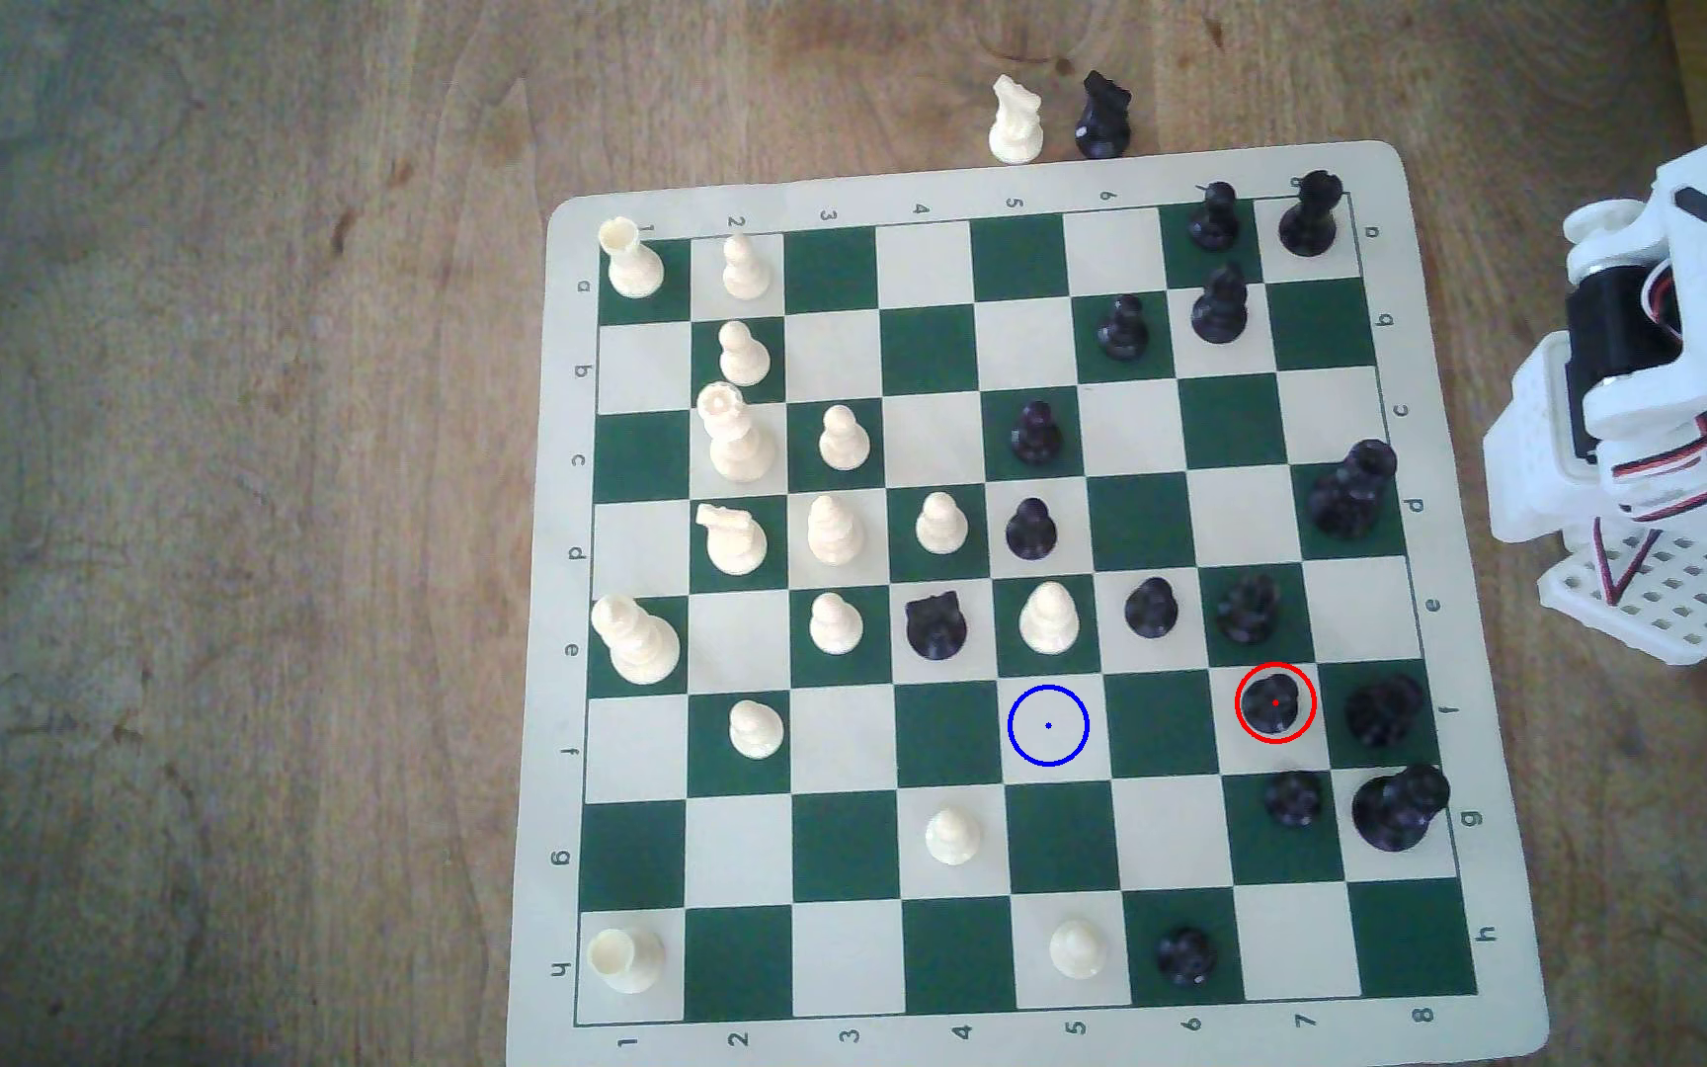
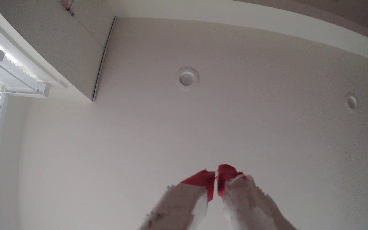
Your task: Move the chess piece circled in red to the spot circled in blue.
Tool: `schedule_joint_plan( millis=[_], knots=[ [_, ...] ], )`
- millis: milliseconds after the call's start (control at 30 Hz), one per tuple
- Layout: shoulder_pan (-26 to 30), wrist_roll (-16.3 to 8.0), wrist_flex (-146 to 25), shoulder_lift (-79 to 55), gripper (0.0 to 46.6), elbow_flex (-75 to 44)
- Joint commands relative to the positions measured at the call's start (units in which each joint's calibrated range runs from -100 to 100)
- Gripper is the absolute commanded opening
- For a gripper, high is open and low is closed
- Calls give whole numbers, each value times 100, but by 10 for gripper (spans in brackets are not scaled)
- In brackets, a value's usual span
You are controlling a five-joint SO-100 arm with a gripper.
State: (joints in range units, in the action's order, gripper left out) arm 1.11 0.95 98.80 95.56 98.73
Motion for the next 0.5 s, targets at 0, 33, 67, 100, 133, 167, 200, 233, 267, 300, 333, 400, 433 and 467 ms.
schedule_joint_plan(
  millis=[0,33,67,100,133,167,200,233,267,300,333,400,433,467],
  knots=[
    [-83,10,54,20,2,117],
    [-107,10,-52,20,2,117],
    [-107,10,-249,20,2,117],
    [-107,10,-527,20,2,117],
    [-107,10,-1043,20,2,117],
    [-91,10,-1510,20,2,117],
    [-52,10,-1928,20,2,117],
    [-21,10,-2346,20,2,117],
    [-5,-10,-2952,20,2,99],
    [-5,-10,-3222,20,2,81],
    [-5,-10,-3443,20,2,63],
    [-44,-10,-4197,20,2,-91],
    [-44,-10,-4541,20,2,-182],
    [-75,-15,-4983,20,2,-309]
  ],
)
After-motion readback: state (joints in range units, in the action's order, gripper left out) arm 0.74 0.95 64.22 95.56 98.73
